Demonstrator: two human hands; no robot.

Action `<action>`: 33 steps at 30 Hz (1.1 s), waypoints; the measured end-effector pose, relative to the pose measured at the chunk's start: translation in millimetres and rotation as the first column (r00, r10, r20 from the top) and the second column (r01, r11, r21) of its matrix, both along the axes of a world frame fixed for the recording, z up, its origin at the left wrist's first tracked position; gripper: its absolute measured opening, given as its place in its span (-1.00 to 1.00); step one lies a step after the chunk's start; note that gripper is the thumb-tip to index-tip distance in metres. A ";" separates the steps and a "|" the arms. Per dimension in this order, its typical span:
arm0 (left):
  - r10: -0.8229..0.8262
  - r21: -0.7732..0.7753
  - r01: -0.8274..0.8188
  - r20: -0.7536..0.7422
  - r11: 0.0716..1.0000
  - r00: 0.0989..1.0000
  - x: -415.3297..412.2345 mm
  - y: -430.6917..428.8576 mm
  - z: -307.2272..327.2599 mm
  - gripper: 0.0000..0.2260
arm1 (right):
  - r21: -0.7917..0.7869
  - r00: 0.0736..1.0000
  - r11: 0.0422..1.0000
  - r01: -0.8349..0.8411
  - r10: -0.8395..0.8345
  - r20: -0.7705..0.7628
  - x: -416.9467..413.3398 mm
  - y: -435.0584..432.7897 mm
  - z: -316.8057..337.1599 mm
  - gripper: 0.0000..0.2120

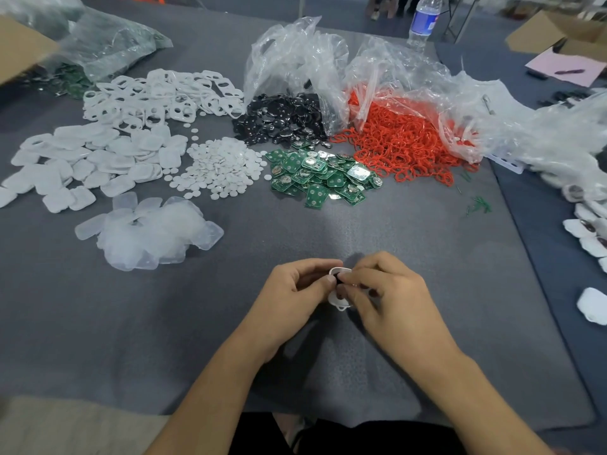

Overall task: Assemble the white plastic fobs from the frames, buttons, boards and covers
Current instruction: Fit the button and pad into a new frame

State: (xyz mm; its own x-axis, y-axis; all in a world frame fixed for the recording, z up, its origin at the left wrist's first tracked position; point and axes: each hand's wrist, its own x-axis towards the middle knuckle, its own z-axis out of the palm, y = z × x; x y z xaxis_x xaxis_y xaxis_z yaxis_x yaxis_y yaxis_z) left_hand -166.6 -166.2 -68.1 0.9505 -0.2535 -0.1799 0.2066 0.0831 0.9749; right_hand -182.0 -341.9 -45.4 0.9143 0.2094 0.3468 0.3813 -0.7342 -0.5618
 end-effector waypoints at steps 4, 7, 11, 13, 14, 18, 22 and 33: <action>0.007 -0.012 -0.007 0.013 1.000 1.000 -0.5 0.0 0.4 -0.76 | 0.102 0.998 0.994 0.038 -0.032 -0.055 -0.3 2.3 -1.1 -0.77; 0.000 0.012 -0.001 0.050 1.000 0.999 -1.6 0.1 -0.2 -0.76 | 0.121 0.996 0.990 0.070 -0.062 -0.071 1.1 3.9 -1.1 -0.76; -0.010 -0.002 0.010 0.063 1.000 0.998 -1.6 2.0 -0.7 -0.75 | 0.166 0.994 0.981 0.097 -0.088 -0.057 1.2 4.1 -3.9 -0.78; -0.023 -0.020 0.024 0.058 1.000 0.998 -1.1 3.2 -0.6 -0.74 | 0.209 0.992 0.971 0.119 -0.106 -0.070 0.4 3.4 -6.2 -0.78; -0.026 -0.019 0.027 0.061 0.999 0.998 -1.0 3.4 -0.7 -0.73 | 0.227 0.990 0.965 0.130 -0.114 -0.083 0.0 3.6 -7.2 -0.77; -0.020 0.029 0.017 0.107 0.999 0.994 -0.9 2.5 -1.7 -0.72 | 0.265 0.985 0.950 0.167 -0.147 -0.093 -1.5 6.2 -10.7 -0.75; -0.029 0.043 0.024 0.107 0.999 0.994 0.1 4.6 -3.1 -0.73 | 0.300 0.979 0.934 0.195 -0.168 -0.115 -2.8 9.4 -11.3 -0.76; -0.023 0.042 0.017 0.131 0.999 0.991 1.1 3.6 -5.9 -0.74 | 0.474 0.925 0.805 0.356 -0.231 -0.303 -2.5 18.4 -10.6 -0.82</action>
State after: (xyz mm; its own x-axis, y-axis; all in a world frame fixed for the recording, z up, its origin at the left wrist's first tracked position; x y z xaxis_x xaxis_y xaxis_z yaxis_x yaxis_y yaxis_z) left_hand -165.5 -162.6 -74.1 0.9614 -0.2676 -0.0644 0.0778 0.0398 0.9962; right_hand -184.5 -323.5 -56.0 0.9666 -0.2320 0.1090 0.0153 -0.3723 -0.9280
